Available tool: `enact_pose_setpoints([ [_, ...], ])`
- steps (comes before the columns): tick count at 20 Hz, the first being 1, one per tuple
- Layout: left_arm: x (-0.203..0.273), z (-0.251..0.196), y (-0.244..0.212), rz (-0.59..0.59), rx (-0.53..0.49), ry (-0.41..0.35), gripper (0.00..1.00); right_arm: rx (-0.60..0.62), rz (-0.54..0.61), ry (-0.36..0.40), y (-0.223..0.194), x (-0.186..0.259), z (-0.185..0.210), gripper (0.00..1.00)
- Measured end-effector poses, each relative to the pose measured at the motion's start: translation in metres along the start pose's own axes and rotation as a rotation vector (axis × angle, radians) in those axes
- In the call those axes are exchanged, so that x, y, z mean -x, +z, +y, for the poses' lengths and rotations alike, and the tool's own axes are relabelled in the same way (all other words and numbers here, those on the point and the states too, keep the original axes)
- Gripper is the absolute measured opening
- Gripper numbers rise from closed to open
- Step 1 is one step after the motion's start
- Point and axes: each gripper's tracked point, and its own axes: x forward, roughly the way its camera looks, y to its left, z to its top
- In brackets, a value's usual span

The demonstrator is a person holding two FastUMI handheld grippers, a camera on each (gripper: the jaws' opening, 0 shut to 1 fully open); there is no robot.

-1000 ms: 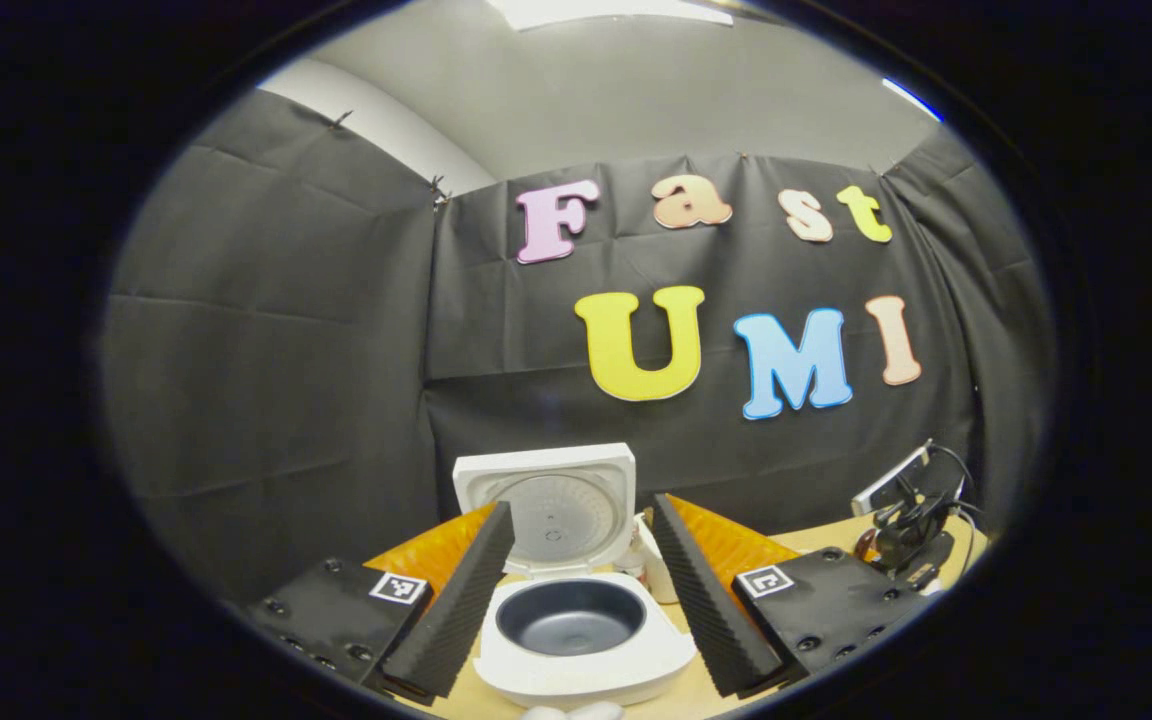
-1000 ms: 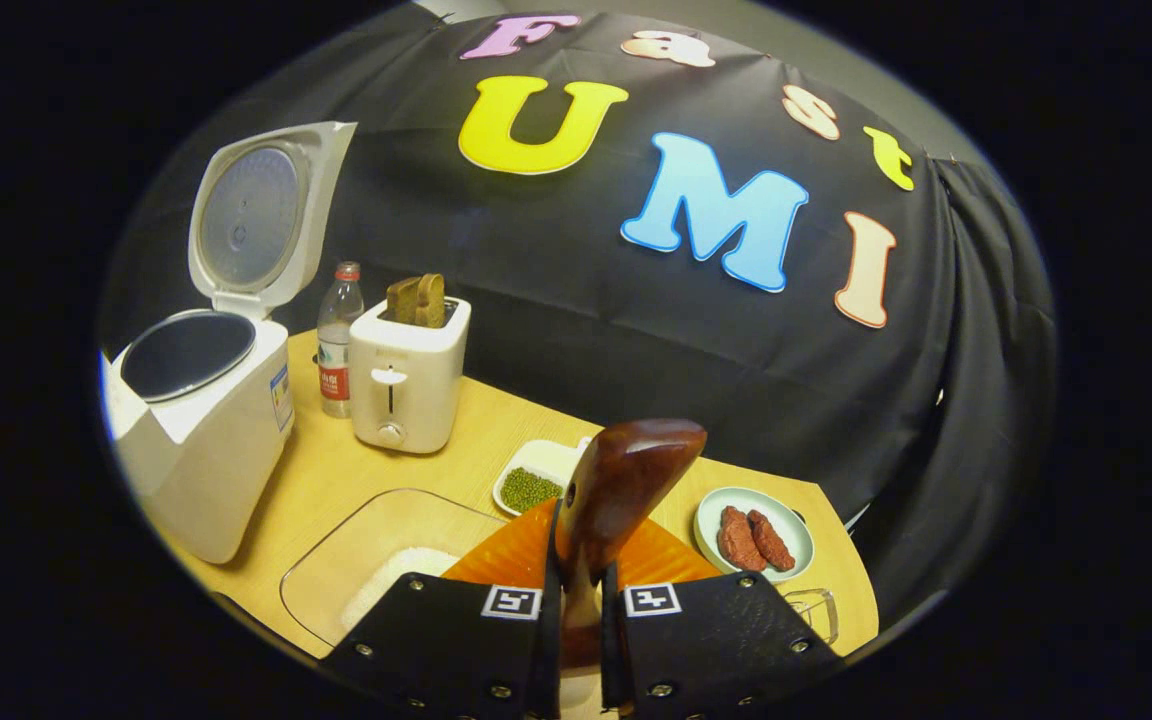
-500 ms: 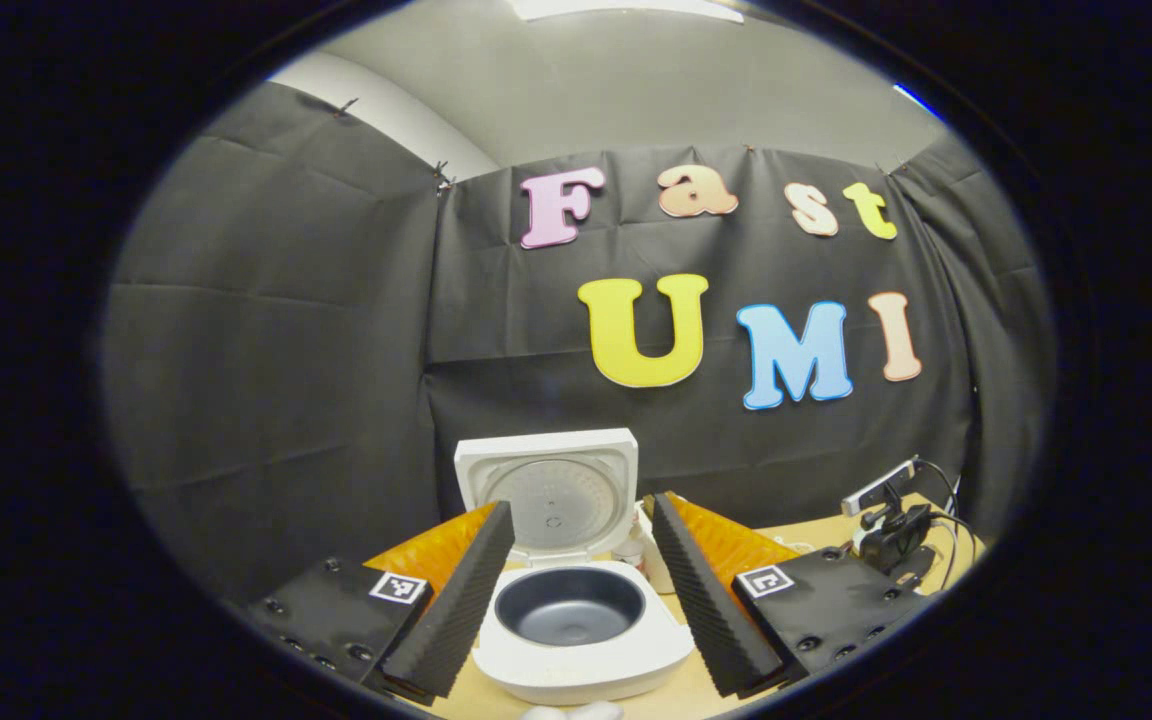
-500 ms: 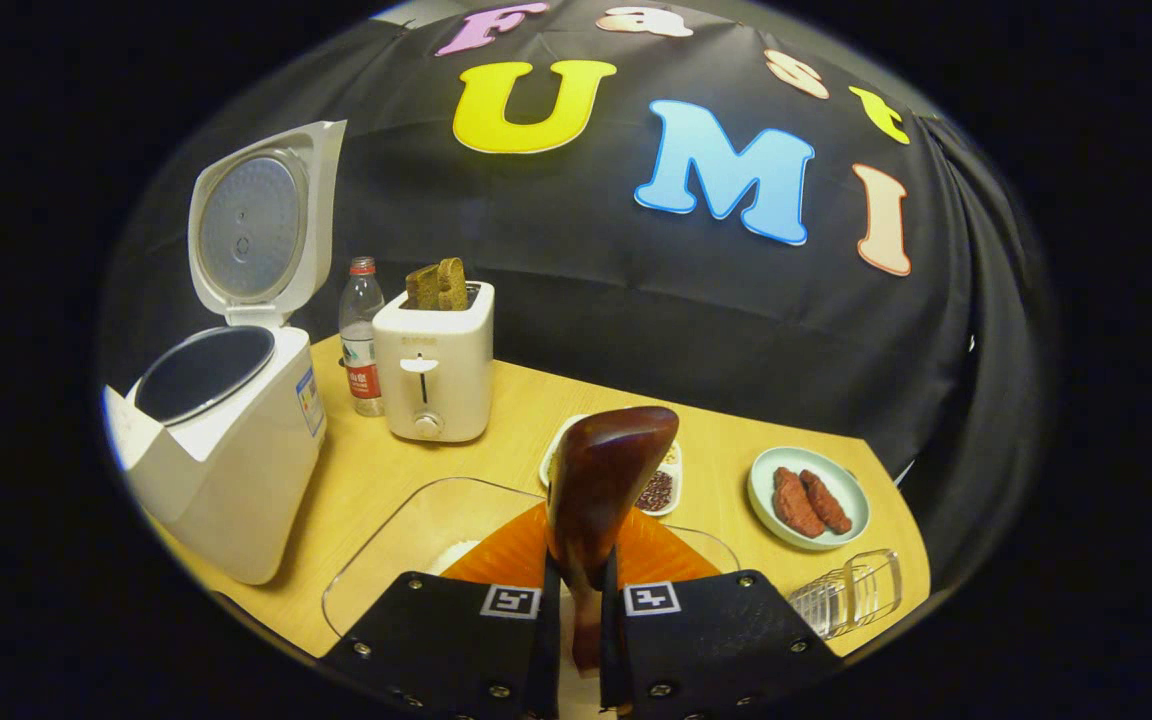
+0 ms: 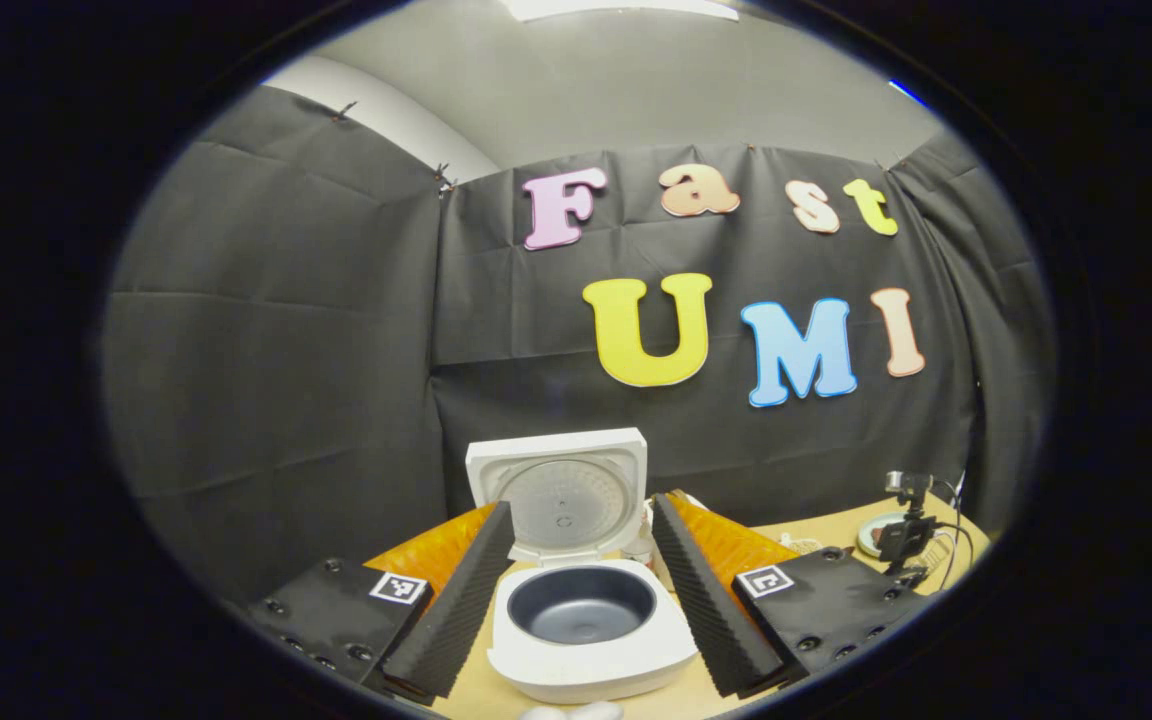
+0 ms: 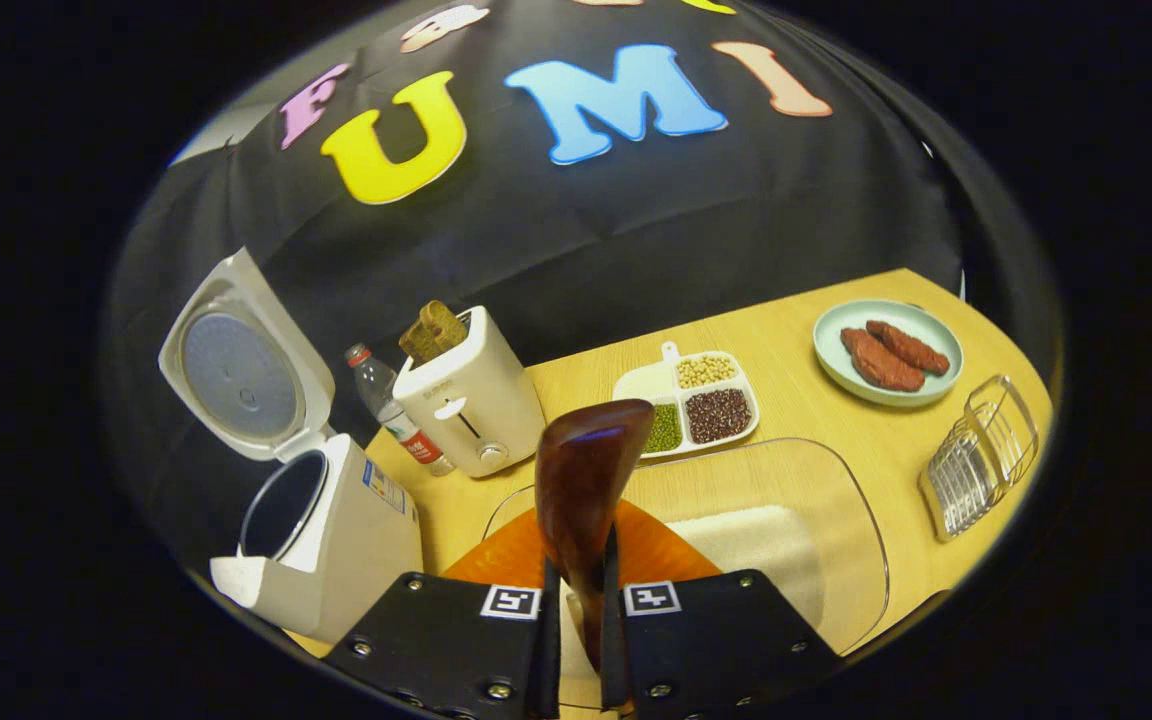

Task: Close the left gripper, press the button to open the rice cooker; take a wooden spoon from the chopstick holder with the right hand, scoop a spoonful of rice and pour it into the rice cooker, then put the wooden spoon back into the chopstick holder.

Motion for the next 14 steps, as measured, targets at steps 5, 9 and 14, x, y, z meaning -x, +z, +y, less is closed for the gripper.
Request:
enact_pose_setpoints([
  [5,0.001,0.002,0.003,-0.004,0.0,0.003,1.0,-0.278,0.026,0.06,-0.003,0.001,-0.007,0.16],
  [9,0.003,0.0,0.005,-0.005,-0.007,0.003,1.0,-0.418,0.031,0.097,-0.004,0.003,-0.014,0.16],
  [14,0.007,-0.003,0.011,-0.013,-0.018,0.002,1.0,-0.545,0.025,0.113,-0.002,0.008,-0.024,0.16],
])
